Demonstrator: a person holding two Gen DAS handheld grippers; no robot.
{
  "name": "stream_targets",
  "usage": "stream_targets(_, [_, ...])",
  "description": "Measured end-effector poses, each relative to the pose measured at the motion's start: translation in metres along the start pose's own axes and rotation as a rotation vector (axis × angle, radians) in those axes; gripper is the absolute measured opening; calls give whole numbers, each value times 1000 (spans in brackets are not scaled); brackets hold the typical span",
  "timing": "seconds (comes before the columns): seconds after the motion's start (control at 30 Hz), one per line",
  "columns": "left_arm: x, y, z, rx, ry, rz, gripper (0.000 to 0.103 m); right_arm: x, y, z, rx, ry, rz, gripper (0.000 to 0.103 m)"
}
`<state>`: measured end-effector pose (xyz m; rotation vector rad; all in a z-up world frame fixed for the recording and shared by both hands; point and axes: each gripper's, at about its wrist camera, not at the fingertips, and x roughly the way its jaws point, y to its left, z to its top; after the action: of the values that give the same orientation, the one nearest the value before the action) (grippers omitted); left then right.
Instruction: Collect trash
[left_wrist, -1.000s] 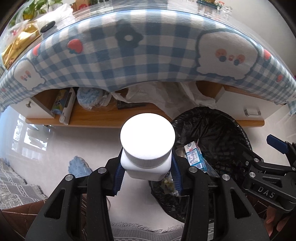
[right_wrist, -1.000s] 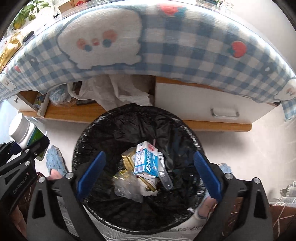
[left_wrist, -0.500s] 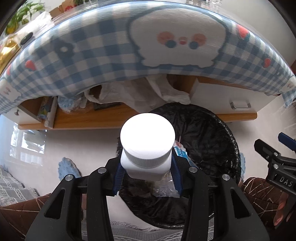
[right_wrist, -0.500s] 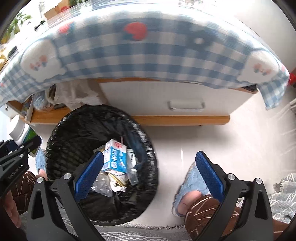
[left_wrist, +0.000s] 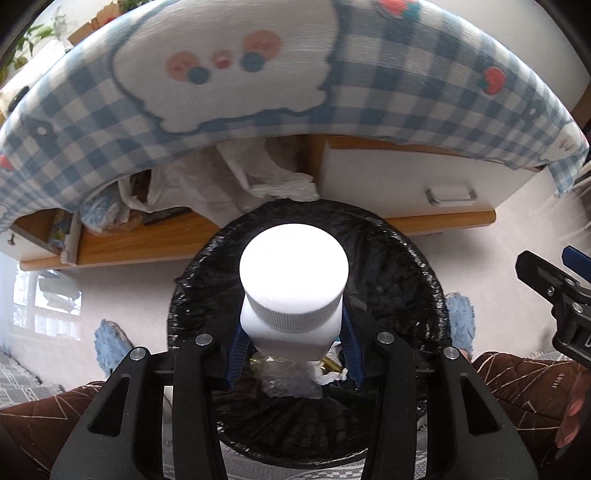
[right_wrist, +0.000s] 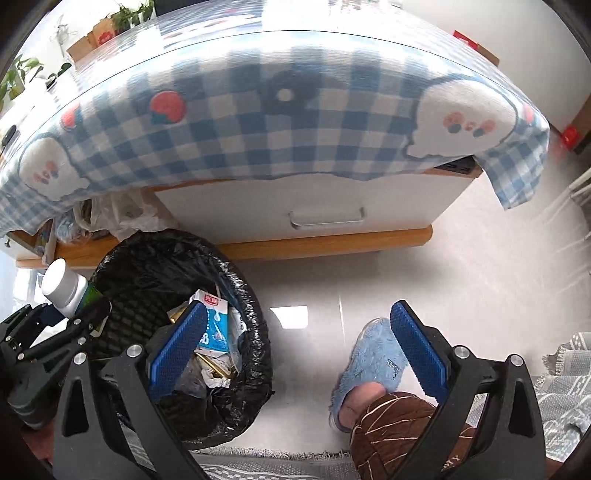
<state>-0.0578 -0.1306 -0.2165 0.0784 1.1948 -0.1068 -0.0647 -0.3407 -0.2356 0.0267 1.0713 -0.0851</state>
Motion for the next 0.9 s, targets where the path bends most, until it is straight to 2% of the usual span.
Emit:
stream_targets(0.1, [-2,-2,0,2,-15,-13,44,2,-1,0,1,4,-4,95])
stream_targets(0.27, [-3,-3,2,0,-25,-13,57,4,2,0,0,4,-10,95])
stream_targets(0.37, [-4,-2,2,4,-30,-6,66,4,3,0,0,1,-9,95])
stream_targets(0.43, [-5,1,1,2,-30,4,76,3,4,1,-3,-5,-6,95])
stream_targets(0.63, [-16,21,2,-33,-51,30,92,-7,19,3,-31,-35,0,95])
stream_targets(0.77, [-36,40,7,-67,-85,38,97,-21,32,6,-50,-65,4,95])
stream_targets(0.9, [-66,57,15,-107,-124,41,97,-44,43,13,-63,-105,11,95])
